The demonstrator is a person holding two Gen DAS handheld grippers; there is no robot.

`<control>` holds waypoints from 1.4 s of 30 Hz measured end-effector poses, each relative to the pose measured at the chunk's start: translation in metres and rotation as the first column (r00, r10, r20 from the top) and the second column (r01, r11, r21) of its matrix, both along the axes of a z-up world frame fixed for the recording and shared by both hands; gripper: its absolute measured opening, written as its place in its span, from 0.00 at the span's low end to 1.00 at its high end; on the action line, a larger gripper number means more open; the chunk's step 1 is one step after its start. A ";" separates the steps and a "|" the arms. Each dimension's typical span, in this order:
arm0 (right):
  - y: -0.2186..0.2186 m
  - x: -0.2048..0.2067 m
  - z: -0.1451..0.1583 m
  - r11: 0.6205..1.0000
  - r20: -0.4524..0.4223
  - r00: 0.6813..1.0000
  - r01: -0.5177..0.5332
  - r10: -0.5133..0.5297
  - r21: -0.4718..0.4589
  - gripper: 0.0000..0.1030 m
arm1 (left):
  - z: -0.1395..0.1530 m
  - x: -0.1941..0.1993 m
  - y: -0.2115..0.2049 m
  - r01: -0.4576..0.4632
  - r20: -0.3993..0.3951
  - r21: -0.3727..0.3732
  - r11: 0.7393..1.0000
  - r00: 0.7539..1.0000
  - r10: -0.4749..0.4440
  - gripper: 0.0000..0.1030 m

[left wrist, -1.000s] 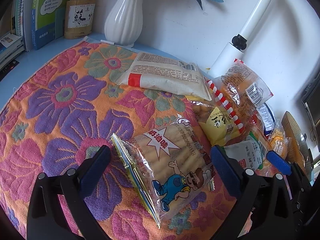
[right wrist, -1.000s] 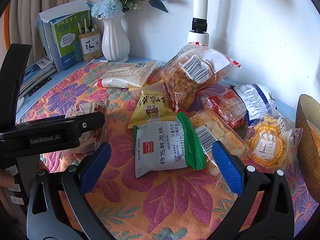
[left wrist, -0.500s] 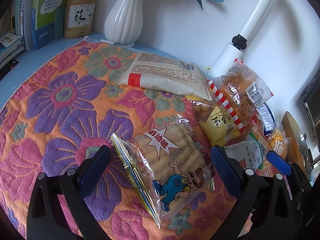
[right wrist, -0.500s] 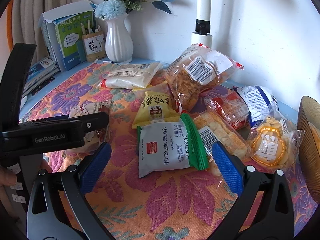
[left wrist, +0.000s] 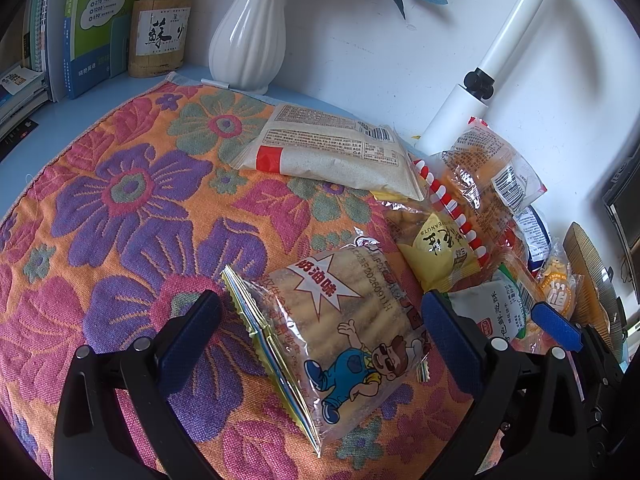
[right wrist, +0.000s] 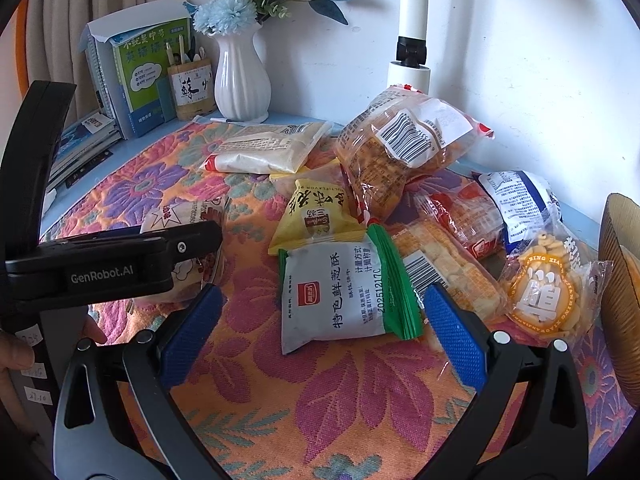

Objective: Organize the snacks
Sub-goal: 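Grasp the cartoon wafer bag with the left tool while the right tool grasps the white-green cracker pack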

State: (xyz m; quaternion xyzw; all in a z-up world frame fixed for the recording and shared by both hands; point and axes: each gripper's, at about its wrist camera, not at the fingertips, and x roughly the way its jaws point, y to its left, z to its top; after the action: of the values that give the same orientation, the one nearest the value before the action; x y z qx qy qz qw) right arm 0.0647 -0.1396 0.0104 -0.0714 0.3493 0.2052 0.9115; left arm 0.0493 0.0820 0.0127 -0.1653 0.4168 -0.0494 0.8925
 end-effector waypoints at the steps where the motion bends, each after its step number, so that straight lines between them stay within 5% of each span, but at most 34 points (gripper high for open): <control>1: 0.000 0.000 0.000 1.000 -0.002 1.000 -0.001 0.001 -0.002 0.97 | 0.000 0.000 0.000 0.000 0.000 0.000 1.000 1.000 0.000 0.95; 13: 0.006 0.004 -0.005 0.999 -0.026 1.000 -0.010 0.010 -0.035 0.97 | 0.000 0.000 0.000 0.000 0.000 0.000 1.000 1.000 0.000 0.95; 24: -0.005 0.022 -0.016 0.999 -0.154 0.988 0.004 0.004 0.048 0.97 | 0.000 0.000 0.000 0.000 0.000 0.000 1.000 1.000 0.000 0.95; 25: -0.003 0.023 -0.017 0.999 -0.159 0.987 0.010 -0.004 0.038 0.94 | 0.000 0.000 0.000 0.000 0.000 0.001 1.000 1.000 0.000 0.95; 27: -0.004 0.022 -0.017 0.999 -0.150 0.988 0.034 -0.031 0.019 0.63 | 0.000 0.000 0.000 0.000 0.000 0.001 1.000 1.000 0.000 0.95; 30: -0.012 0.018 -0.011 0.996 -0.123 0.992 0.026 -0.015 0.081 0.45 | 0.000 0.000 -0.001 -0.001 -0.001 0.004 1.000 1.000 0.001 0.95; 32: -0.021 0.013 -0.005 0.991 -0.087 0.996 0.028 -0.016 0.134 0.44 | 0.000 -0.001 -0.001 -0.001 0.006 0.007 1.000 1.000 0.001 0.95; 34: -0.030 0.007 0.000 0.983 -0.057 0.998 0.024 -0.014 0.184 0.42 | 0.002 -0.005 0.000 0.000 0.034 -0.005 1.000 0.999 0.000 0.71; 36: -0.034 0.005 0.003 0.979 -0.043 0.999 0.024 -0.016 0.203 0.40 | 0.003 -0.008 -0.001 -0.004 0.047 0.008 1.000 0.999 0.004 0.58; 42: -0.046 -0.007 0.014 0.967 0.033 0.999 0.029 -0.038 0.253 0.40 | 0.011 -0.016 0.000 0.000 0.116 0.004 1.000 0.993 0.000 0.56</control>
State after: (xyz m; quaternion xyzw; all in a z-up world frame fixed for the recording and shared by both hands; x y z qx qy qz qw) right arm 0.0581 -0.1860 0.0241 0.0471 0.3044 0.2311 0.9229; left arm 0.0333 0.0816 0.0239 -0.1602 0.3644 -0.0581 0.9155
